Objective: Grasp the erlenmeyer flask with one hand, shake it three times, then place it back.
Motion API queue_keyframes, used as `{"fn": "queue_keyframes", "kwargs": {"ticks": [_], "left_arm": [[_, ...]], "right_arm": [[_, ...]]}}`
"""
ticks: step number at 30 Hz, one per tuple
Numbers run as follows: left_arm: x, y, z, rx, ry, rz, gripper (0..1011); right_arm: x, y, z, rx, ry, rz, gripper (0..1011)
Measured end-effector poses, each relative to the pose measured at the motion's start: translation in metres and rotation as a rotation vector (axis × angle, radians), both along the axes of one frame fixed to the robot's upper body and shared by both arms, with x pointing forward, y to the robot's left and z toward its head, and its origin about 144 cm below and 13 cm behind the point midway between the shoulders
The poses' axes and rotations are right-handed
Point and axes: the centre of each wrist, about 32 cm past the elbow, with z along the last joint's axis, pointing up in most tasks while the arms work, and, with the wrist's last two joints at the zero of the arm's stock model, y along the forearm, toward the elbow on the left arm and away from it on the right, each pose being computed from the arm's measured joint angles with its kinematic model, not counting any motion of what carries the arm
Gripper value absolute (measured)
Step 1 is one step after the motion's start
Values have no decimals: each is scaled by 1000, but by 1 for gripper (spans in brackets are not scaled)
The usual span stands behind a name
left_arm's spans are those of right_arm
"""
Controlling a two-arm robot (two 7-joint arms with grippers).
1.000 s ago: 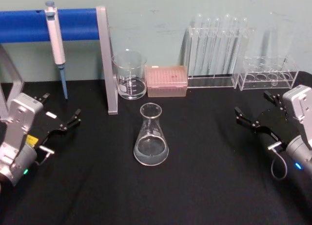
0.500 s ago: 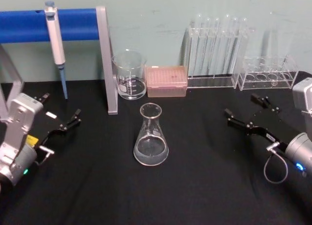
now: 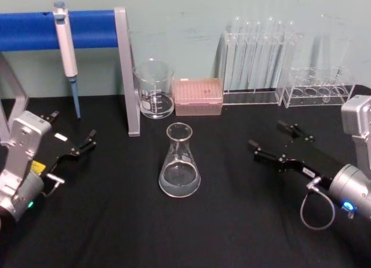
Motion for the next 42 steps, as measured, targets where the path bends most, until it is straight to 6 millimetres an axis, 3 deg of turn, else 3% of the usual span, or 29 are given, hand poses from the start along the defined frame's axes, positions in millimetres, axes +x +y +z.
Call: {"fn": "queue_keyframes", "kwargs": {"ticks": [16, 42], "left_arm": [[0, 0, 0, 0, 0, 0, 1001], [0, 0, 0, 0, 0, 0, 1001]], "right_arm": [[0, 24, -5, 5, 29, 128, 1000], [29, 75, -14, -19, 1, 284, 1000]]}}
